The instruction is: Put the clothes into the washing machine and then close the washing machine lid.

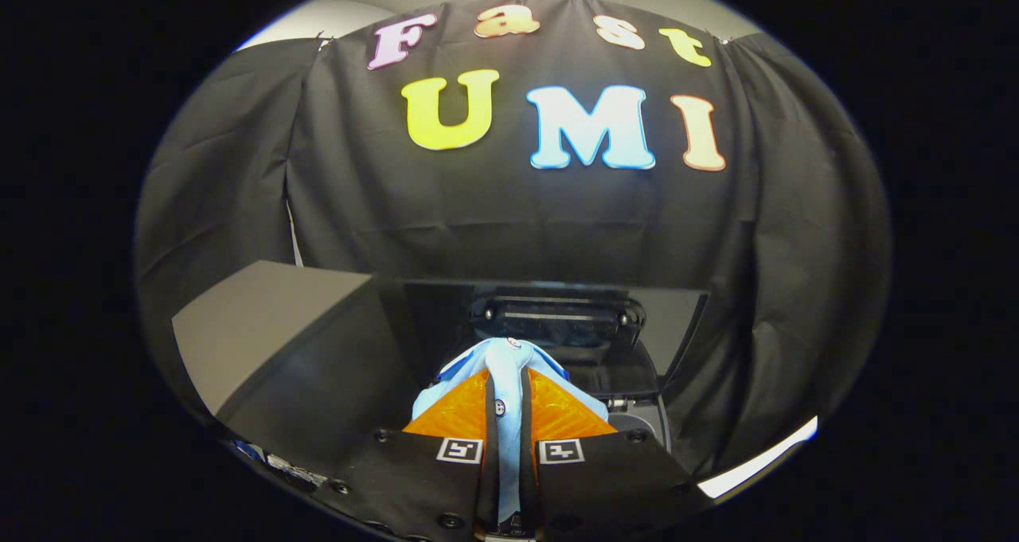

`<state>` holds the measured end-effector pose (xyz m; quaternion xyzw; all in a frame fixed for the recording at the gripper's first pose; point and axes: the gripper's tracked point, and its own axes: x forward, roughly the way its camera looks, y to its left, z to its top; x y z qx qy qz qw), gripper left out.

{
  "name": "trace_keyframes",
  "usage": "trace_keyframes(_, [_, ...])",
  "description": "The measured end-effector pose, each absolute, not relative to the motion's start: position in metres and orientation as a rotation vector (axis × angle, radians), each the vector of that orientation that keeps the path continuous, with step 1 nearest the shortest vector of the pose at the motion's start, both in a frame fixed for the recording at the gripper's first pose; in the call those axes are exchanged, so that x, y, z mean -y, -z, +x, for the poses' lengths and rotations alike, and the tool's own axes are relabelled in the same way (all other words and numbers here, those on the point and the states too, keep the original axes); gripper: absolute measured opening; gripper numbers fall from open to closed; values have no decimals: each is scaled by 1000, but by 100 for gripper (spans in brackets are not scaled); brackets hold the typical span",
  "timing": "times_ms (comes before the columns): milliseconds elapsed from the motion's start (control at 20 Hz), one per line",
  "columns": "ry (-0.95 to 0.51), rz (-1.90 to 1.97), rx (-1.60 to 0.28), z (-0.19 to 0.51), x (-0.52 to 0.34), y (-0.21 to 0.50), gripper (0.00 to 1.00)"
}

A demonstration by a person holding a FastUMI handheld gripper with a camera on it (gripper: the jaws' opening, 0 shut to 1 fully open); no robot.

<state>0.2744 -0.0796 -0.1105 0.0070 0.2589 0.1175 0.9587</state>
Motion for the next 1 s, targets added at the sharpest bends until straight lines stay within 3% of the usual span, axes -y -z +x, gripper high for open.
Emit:
trace_keyframes(350, [-196, 3, -671, 280, 82, 191, 12])
trace_keyframes(1000, [-116, 7, -845, 293, 88, 263, 12])
